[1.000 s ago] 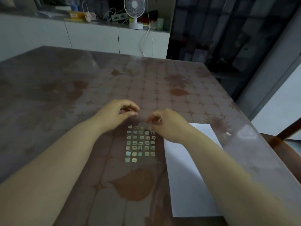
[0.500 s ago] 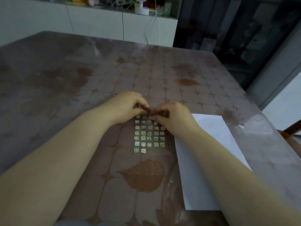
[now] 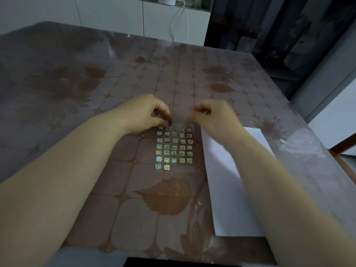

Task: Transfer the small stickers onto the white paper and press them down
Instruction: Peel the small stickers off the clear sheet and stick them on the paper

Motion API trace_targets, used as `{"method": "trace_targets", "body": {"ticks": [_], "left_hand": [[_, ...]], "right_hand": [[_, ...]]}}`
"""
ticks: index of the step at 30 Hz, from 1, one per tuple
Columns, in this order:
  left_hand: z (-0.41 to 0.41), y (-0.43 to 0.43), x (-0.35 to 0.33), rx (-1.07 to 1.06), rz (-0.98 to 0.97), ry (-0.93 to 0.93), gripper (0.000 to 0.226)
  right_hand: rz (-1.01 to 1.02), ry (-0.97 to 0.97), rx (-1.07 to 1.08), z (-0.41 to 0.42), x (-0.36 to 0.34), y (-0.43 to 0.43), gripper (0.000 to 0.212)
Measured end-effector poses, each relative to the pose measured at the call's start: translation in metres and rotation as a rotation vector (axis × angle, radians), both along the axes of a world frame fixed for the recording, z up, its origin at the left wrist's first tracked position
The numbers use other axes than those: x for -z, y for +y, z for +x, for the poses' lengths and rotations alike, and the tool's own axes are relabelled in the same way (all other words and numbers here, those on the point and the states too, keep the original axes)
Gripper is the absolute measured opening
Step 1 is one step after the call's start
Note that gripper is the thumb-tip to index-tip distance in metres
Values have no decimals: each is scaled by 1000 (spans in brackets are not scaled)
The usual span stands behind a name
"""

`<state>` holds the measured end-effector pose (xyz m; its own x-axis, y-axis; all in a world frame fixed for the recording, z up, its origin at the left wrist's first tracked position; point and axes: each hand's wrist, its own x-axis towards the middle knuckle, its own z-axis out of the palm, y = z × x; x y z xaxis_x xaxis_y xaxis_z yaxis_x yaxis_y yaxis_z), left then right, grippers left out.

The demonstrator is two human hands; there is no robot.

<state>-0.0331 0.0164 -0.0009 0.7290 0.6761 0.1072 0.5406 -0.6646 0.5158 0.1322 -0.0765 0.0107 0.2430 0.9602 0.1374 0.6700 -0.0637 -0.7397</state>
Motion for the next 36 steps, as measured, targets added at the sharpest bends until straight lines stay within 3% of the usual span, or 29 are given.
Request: {"method": "trace_targets", "body": {"ticks": [3,7,10,23,30,36], "left_hand": [[0,1,0,-5,21,17,11],[0,-1,0,0,25,15,9],[0,-3,-1,-6,45,20,10],[-9,-7,-15,-29,113,37,13],[-12,-6,-12,-4,27,70,9],[-14,-6,-13,-17,7,66,10]], "right_hand": [[-106,164,112,30,-12,-13,18],[-280,172,114,40,-6,-18,4],[-287,180,123,41,-3,-15,13],[-272,144,172,35,4,-10,9],[-310,107,172,34,1,-7,21],[-256,93,180,36,4,-8,19]]}}
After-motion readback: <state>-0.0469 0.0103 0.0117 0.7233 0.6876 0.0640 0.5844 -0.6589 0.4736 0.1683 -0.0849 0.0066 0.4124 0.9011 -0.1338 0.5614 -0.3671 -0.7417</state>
